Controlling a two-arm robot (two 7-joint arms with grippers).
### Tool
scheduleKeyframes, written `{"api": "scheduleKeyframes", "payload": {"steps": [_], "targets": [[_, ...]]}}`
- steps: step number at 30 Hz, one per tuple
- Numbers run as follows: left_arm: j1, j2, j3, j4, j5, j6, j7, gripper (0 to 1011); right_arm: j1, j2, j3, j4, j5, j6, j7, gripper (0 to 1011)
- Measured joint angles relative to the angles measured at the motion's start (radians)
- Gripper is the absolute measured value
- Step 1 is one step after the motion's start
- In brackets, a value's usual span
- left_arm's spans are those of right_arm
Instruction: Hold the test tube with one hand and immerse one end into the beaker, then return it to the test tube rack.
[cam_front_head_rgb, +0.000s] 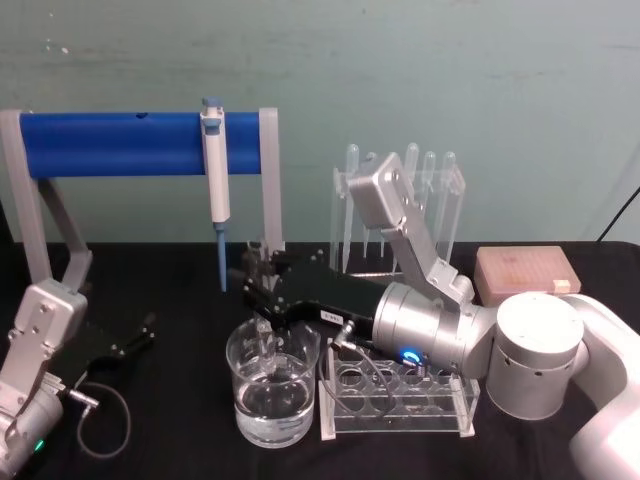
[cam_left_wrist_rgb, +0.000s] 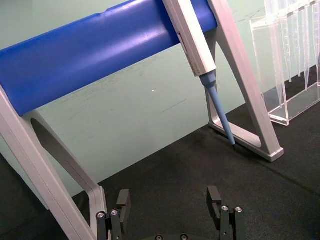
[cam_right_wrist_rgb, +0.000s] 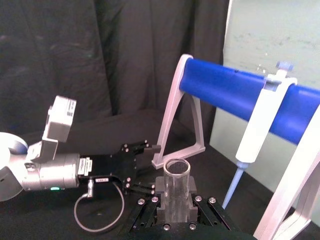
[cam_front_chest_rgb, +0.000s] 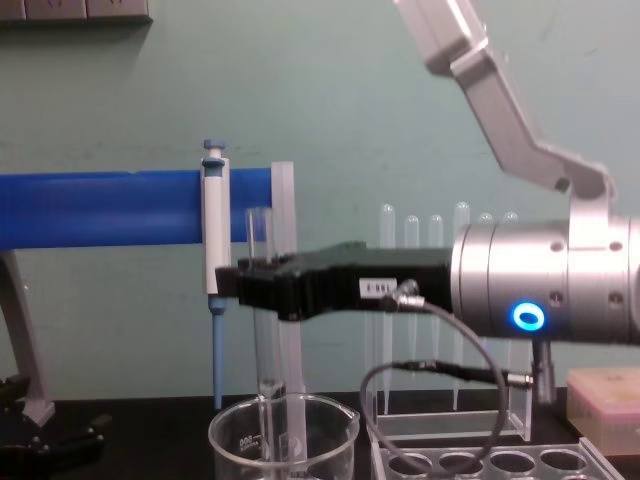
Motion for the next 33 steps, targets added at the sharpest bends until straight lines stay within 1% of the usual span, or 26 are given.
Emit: {"api": "scheduleKeyframes", "payload": {"steps": [14, 24, 33], "targets": [[0.000, 0.000, 0.000, 0.000, 0.000, 0.000, 0.000, 1000, -0.045, -0.026, 0.007, 0.060, -0.041, -0.055, 0.005, 224], [0.000, 0.000, 0.000, 0.000, 0.000, 0.000, 0.000, 1000, -0.071, -0.035, 0.015, 0.075, -0.063, -0.065, 0.009, 224], [0.000, 0.000, 0.000, 0.000, 0.000, 0.000, 0.000, 1000, -0.089, -0.040, 0.028, 0.076, -0.071, -0.077, 0.012, 224]]}}
